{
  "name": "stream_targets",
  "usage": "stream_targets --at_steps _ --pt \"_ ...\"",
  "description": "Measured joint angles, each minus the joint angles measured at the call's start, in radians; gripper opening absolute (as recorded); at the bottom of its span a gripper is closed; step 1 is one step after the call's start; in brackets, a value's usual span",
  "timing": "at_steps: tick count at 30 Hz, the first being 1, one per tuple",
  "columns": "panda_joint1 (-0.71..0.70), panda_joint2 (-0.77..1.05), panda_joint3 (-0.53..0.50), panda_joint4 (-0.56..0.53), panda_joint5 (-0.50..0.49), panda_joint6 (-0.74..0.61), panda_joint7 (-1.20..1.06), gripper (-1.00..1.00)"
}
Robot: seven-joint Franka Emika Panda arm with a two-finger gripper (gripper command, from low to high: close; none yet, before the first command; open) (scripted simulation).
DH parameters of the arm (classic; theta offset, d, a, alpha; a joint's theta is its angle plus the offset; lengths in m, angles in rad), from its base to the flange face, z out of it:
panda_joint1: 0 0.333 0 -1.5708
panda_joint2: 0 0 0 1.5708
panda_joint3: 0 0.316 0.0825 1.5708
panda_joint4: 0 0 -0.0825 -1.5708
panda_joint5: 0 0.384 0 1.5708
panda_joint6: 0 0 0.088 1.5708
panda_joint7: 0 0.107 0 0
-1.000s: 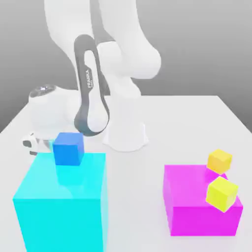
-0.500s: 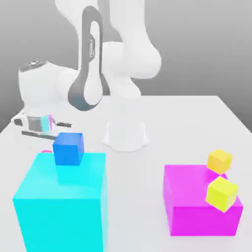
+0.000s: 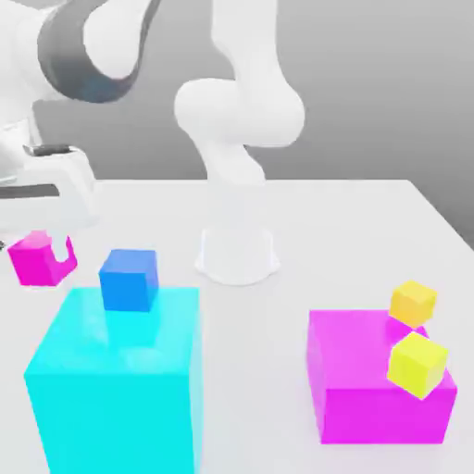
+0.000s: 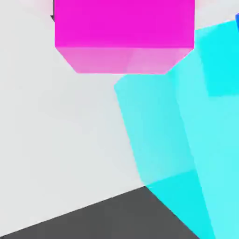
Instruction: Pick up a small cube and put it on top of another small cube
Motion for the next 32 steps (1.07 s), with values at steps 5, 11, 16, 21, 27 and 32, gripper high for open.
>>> stream_targets --at_steps 5,11,16,21,27,32 --pt "0.12 -0.029 0.158 -0.006 -0.004 -0.017 0.161 -1.0" --pt "0.259 -0.083 0.354 -0.068 0.022 0.022 0.4 -1.0" --pt "0.362 -0.138 0.517 -0.134 0.06 0.069 0.611 -1.0" --pt "0.455 -0.192 0.674 -0.198 0.097 0.113 0.808 -1.0" --pt "0.458 -0.168 0.776 -0.287 0.119 0.253 0.963 -1.0" --pt "0.426 -0.069 0.82 -0.321 0.077 0.379 1.003 1.0"
